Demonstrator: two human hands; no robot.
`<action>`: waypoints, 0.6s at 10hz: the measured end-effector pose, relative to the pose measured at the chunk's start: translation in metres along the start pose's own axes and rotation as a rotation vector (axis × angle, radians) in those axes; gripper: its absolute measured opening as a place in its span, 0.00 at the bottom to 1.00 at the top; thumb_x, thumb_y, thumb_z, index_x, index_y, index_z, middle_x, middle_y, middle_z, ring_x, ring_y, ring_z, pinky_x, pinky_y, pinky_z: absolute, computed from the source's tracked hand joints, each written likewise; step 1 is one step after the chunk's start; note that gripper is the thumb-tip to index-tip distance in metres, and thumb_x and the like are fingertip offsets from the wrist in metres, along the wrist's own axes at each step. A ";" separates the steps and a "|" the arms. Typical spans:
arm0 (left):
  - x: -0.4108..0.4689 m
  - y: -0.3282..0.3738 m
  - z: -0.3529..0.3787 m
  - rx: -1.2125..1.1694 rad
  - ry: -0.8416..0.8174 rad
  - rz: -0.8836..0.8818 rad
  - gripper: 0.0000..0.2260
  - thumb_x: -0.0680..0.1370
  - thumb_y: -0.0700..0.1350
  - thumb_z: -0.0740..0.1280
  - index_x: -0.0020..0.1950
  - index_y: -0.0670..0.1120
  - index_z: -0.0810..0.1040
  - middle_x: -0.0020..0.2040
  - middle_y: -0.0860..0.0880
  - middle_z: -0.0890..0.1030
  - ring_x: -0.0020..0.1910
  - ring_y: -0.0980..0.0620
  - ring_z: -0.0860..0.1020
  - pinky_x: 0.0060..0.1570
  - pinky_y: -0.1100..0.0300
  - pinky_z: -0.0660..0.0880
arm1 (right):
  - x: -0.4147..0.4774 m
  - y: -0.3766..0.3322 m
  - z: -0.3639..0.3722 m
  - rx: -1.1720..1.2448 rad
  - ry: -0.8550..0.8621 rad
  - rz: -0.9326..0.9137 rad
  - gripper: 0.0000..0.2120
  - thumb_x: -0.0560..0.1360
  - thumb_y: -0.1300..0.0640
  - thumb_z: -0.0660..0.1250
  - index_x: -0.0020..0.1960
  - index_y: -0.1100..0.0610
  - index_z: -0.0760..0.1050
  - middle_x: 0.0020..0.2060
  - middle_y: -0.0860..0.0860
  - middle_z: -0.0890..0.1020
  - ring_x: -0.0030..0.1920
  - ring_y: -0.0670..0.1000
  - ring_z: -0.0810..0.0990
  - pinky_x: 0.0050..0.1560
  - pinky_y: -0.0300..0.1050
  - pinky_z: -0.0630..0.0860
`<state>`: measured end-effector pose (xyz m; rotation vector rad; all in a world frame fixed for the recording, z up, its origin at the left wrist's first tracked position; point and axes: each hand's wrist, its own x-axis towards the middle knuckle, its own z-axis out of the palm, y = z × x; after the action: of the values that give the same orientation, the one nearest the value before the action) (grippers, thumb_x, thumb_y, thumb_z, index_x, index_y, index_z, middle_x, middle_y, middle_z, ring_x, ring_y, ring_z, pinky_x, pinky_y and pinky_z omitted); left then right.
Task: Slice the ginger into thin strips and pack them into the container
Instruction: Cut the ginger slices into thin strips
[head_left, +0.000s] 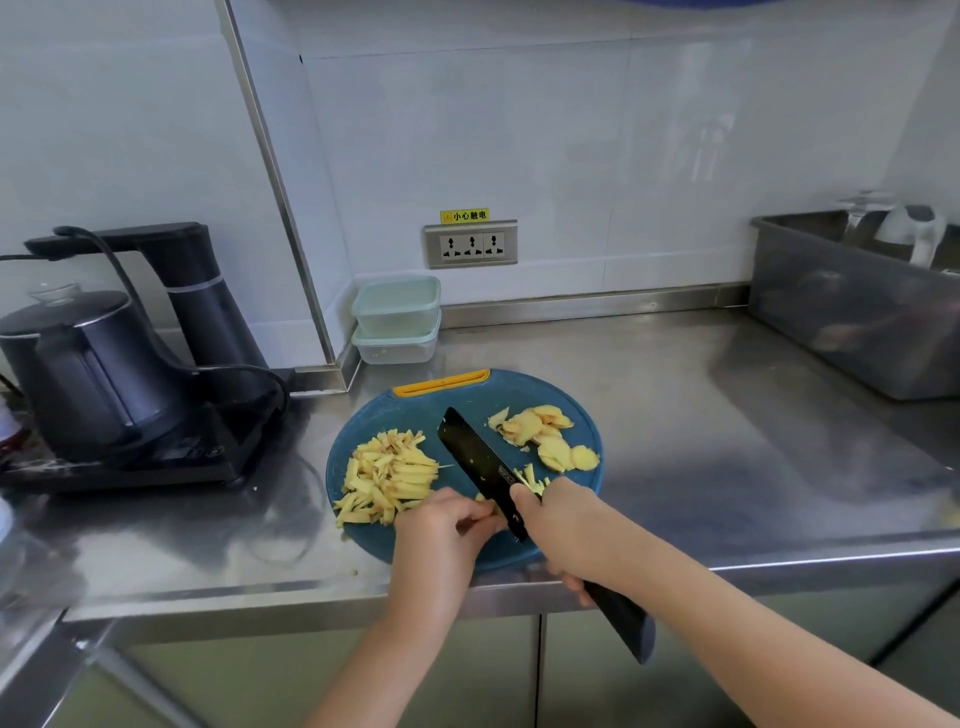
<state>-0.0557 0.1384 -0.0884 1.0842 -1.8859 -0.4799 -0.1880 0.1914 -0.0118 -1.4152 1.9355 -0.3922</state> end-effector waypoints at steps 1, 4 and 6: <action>0.000 0.001 -0.001 0.007 -0.014 -0.009 0.04 0.68 0.40 0.77 0.39 0.49 0.86 0.33 0.61 0.76 0.41 0.59 0.77 0.39 0.74 0.68 | -0.005 -0.016 -0.002 -0.204 -0.067 0.009 0.05 0.80 0.58 0.60 0.52 0.60 0.68 0.30 0.53 0.74 0.19 0.47 0.69 0.14 0.34 0.63; -0.004 0.013 -0.007 -0.069 -0.025 -0.135 0.06 0.70 0.42 0.76 0.46 0.48 0.86 0.38 0.61 0.78 0.40 0.64 0.78 0.43 0.74 0.69 | 0.015 -0.013 0.005 0.282 -0.051 0.241 0.17 0.81 0.47 0.55 0.41 0.58 0.68 0.27 0.53 0.73 0.24 0.50 0.71 0.26 0.41 0.70; 0.000 0.020 -0.013 -0.165 -0.094 -0.278 0.06 0.72 0.40 0.74 0.48 0.47 0.85 0.40 0.61 0.81 0.42 0.68 0.78 0.44 0.76 0.71 | 0.009 -0.003 -0.006 0.366 0.052 0.231 0.24 0.80 0.40 0.53 0.40 0.59 0.69 0.23 0.52 0.72 0.19 0.50 0.68 0.25 0.38 0.69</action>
<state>-0.0547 0.1506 -0.0685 1.2362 -1.7471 -0.8425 -0.1918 0.1816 -0.0086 -0.9453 1.9225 -0.6407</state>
